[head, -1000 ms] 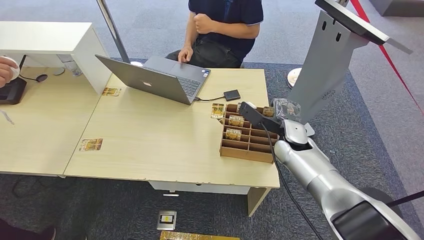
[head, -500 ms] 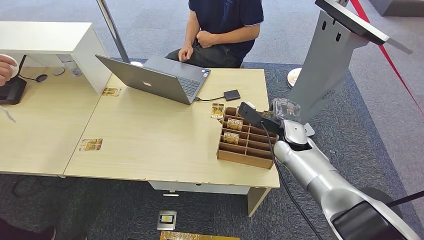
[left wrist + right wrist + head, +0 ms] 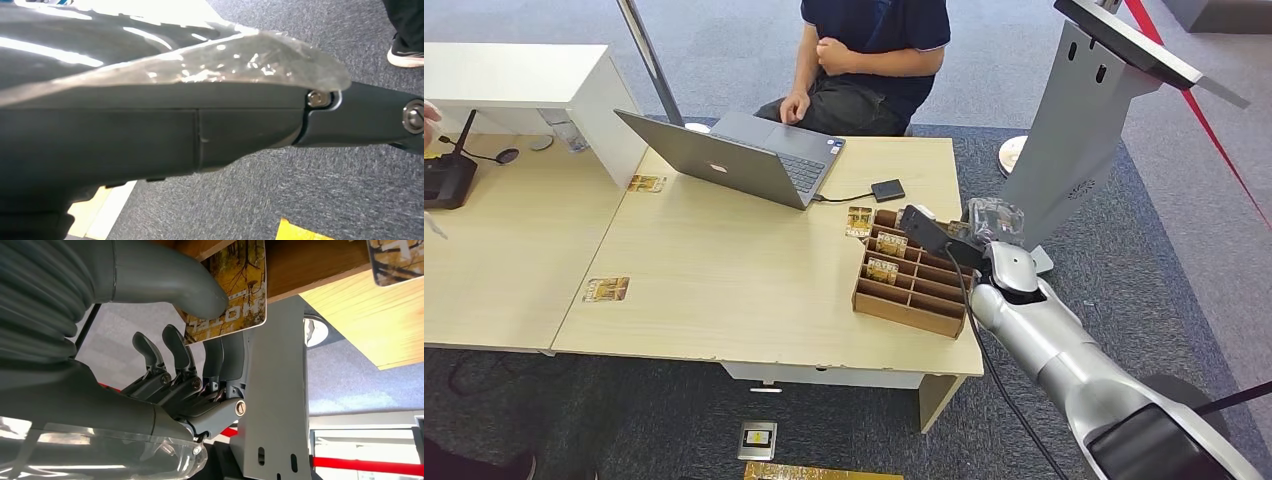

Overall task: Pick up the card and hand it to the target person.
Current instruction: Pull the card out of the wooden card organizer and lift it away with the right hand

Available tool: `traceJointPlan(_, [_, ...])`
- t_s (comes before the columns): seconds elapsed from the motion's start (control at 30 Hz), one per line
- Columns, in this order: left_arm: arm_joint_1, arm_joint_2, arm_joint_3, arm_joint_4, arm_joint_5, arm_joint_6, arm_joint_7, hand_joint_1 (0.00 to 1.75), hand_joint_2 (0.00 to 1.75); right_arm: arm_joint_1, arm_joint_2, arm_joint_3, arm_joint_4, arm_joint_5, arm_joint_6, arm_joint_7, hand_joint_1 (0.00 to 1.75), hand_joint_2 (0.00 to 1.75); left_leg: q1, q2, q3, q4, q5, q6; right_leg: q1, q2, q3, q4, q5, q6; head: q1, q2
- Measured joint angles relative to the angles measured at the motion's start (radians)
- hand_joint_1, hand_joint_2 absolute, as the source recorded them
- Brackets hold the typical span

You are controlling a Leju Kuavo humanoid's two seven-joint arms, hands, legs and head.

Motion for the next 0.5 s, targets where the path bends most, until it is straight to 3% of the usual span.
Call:
traceJointPlan(0.3, [0.0, 0.0, 0.0, 0.0, -0.002, -0.004, -0.011, 0.0, 0.0, 0.008, -0.003, -0.002, -0.019, -0.015, -0.023, -0.01, 1.49, 1.75, 0.0, 0.0, 0.0, 0.0, 0.0, 0.0, 0.0, 0.0, 0.0, 0.0, 0.0, 0.0, 0.0, 0.0])
traceJointPlan(0.5, [0.0, 0.001, 0.0, 0.0, -0.004, -0.008, -0.015, 0.0, 0.0, 0.01, -0.011, -0.004, -0.072, -0.017, -0.026, -0.011, 1.41, 1.75, 0.0, 0.0, 0.0, 0.0, 0.0, 0.0, 0.0, 0.0, 0.0, 0.0, 0.0, 0.0, 0.0, 0.0])
